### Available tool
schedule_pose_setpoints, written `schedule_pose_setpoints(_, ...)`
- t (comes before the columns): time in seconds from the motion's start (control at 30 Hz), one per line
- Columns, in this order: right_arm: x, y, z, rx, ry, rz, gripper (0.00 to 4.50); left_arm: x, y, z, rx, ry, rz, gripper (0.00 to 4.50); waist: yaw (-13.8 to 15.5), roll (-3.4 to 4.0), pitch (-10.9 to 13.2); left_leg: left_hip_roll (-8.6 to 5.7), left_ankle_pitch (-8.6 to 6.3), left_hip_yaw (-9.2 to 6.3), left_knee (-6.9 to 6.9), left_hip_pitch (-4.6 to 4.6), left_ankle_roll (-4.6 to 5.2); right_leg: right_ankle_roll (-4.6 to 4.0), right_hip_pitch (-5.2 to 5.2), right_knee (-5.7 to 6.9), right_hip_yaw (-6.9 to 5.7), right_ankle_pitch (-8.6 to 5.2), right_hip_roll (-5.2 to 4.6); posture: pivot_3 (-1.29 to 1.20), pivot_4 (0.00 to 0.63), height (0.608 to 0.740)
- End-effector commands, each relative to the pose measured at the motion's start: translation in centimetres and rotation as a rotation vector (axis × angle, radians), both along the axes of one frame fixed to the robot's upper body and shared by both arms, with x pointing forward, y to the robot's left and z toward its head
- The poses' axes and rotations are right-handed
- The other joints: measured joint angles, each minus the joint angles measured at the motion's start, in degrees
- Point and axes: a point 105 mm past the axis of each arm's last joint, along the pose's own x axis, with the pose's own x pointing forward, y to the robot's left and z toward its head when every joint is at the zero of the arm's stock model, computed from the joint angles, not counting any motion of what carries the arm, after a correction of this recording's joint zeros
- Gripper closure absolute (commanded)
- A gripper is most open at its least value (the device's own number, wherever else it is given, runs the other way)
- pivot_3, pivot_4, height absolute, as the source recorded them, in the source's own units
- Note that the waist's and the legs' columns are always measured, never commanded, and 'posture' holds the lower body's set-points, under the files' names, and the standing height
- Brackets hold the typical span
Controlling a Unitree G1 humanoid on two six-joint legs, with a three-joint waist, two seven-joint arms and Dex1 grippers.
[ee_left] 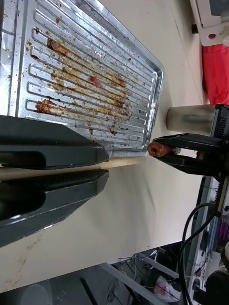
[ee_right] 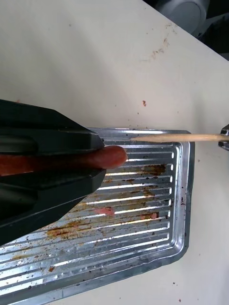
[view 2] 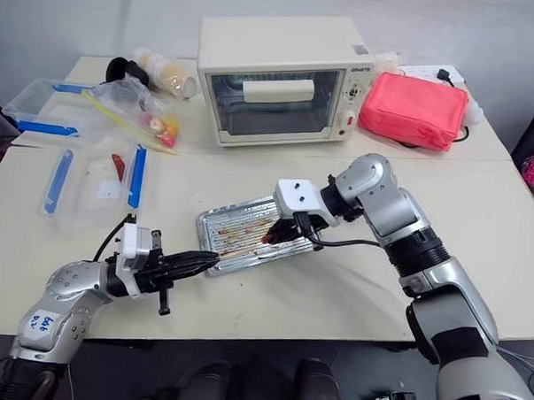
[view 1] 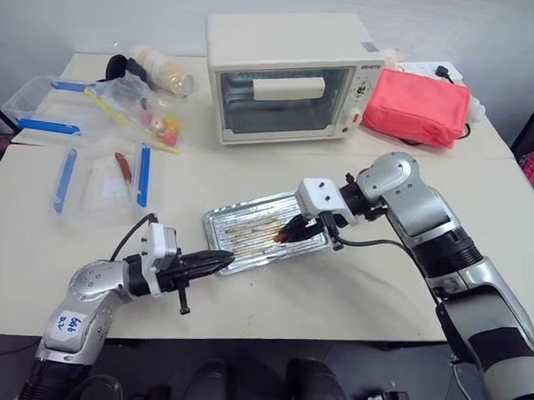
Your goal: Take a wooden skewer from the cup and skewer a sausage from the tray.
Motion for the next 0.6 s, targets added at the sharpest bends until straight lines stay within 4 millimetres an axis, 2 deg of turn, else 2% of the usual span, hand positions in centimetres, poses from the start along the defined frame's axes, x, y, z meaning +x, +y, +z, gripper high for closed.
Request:
schedule_pose_setpoints(0.03, -0.11, -0.16, 1.30, 0.008, -0.031, 0.031, 4.38, -0.32, -0.05, 0.75, -0.010, -0.034, -0.013, 4.50, -0.02, 0.00, 0.00, -0.01, 0.00, 0.01, 0.00, 0.00, 0.00, 0.00, 0.00, 0.00, 0.00, 0.00, 0.00, 0.00, 0.150, 0.740)
schedule_pose_setpoints(0.6, -0.97, 0.21, 1.31, 0.008, -0.022, 0.071, 4.38, 0.27, -0.07, 0.76, -0.025, -0.058, 0.006, 4.50, -0.02, 0.00, 0.00, 0.00, 0.00, 0.00, 0.00, 0.00, 0.00, 0.00, 0.00, 0.01, 0.00, 0.00, -0.01, 0.00, 0.150, 0.740)
